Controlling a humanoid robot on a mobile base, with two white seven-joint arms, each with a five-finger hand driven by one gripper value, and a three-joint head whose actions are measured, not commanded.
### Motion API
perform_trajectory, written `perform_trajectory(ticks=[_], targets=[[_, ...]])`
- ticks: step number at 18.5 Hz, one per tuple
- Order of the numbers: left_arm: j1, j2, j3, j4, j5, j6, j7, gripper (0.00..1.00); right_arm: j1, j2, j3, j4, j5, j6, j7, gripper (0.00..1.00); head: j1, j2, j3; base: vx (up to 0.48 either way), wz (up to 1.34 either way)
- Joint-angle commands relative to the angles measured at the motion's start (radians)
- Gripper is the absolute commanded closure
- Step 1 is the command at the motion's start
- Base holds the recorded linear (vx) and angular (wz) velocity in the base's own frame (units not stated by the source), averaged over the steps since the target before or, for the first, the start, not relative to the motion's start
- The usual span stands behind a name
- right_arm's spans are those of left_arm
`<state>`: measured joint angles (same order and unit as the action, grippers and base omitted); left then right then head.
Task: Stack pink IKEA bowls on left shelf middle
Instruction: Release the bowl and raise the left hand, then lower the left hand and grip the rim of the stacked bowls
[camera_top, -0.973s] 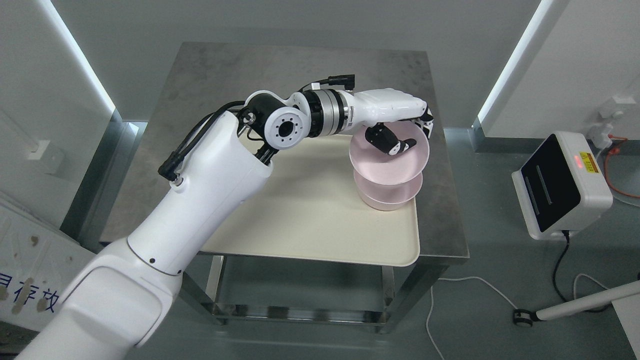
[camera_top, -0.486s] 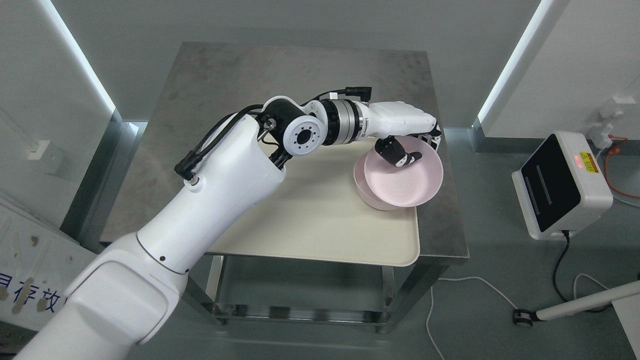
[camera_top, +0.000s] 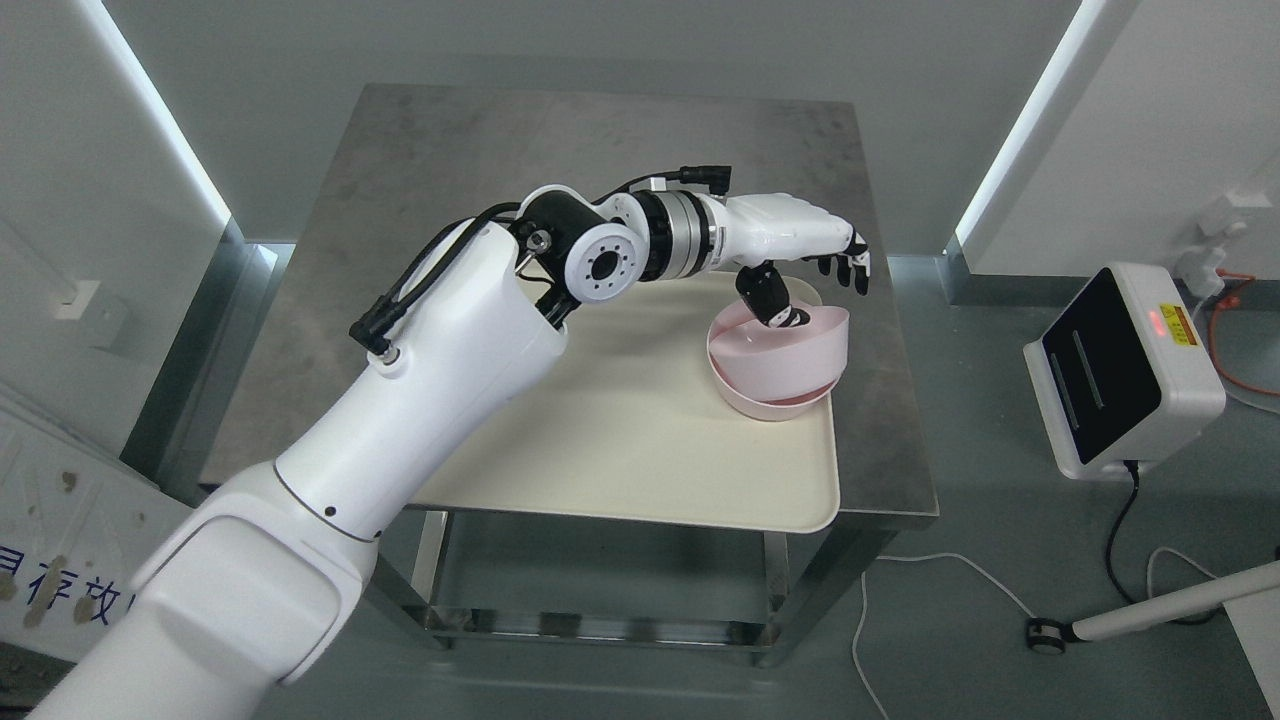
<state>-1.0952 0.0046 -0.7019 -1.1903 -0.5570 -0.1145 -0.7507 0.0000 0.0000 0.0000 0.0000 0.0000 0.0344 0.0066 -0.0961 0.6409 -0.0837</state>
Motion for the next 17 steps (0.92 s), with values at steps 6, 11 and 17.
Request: perform_trajectory(ticks=[6,11,17], targets=[[0.015,0.013,0.618,-0.101,0.176,0.004,-0.188,0.54,0.029,-0.017,-0.012,-0.034,0.000,-0.001,-0.001,0.00,0.0000,0.000,0.000,0.000,0.00],[0.162,0.083,0.655,-0.110,0.197,-0.016,-0.266,0.46,0.029,-0.017,-0.011,-0.034,0.000,-0.001,-0.001,0.00,0.0000,0.000,0.000,0.000,0.00],[0.184,0.013,0.501,-0.111,0.196,0.186,-0.208,0.42,0.029,-0.017,-0.011,-0.034,0.000,-0.001,-0.001,0.00,0.0000,0.000,0.000,0.000,0.00]])
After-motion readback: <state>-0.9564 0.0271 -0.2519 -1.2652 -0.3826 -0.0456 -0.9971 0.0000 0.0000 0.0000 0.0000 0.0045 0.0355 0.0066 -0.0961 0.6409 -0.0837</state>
